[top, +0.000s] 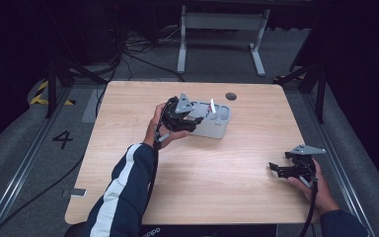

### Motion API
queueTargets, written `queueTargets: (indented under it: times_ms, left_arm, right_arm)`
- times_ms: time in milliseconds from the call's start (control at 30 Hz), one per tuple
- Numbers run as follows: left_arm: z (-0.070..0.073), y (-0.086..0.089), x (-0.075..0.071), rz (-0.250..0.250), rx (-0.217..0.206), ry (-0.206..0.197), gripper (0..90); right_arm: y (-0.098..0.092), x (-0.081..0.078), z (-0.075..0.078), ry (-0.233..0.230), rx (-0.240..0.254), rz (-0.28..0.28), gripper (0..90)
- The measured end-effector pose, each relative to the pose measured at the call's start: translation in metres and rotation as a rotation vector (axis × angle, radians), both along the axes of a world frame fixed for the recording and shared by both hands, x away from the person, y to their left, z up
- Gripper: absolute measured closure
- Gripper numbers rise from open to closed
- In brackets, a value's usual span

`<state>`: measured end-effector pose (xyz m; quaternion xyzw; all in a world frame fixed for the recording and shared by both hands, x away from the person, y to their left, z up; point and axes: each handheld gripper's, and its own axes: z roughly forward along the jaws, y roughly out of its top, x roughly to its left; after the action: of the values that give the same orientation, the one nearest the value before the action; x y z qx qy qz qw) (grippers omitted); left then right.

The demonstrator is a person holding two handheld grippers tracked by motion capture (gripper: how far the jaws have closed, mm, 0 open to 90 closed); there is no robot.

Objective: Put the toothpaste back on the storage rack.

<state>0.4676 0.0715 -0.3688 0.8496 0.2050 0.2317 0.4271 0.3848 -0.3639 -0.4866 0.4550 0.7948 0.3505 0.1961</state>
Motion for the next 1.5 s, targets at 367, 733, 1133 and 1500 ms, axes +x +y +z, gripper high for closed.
queueTargets:
  times_ms: [367, 733, 1133, 1500]
  left_arm:
    - [-0.014, 0.029, -0.016, 0.033, 0.061, 0.013, 35.5]
    - [-0.028, 0.06, -0.033, 0.082, 0.158, 0.017, 32.5]
    - [-0.055, 0.091, -0.058, 0.119, 0.263, 0.05, 29.9]
    - [-0.074, 0.115, -0.082, 0.143, 0.33, 0.089, 28.4]
  right_arm:
    - [0.0, 0.0, 0.0, 0.0, 0.0, 0.0, 14.8]
    - [0.0, 0.0, 0.0, -0.001, -0.001, 0.0, 14.8]
    - [0.0, 0.0, 0.0, -0.002, -0.002, 0.0, 14.8]
    - [0.0, 0.0, 0.0, -0.001, -0.001, -0.002, 14.8]
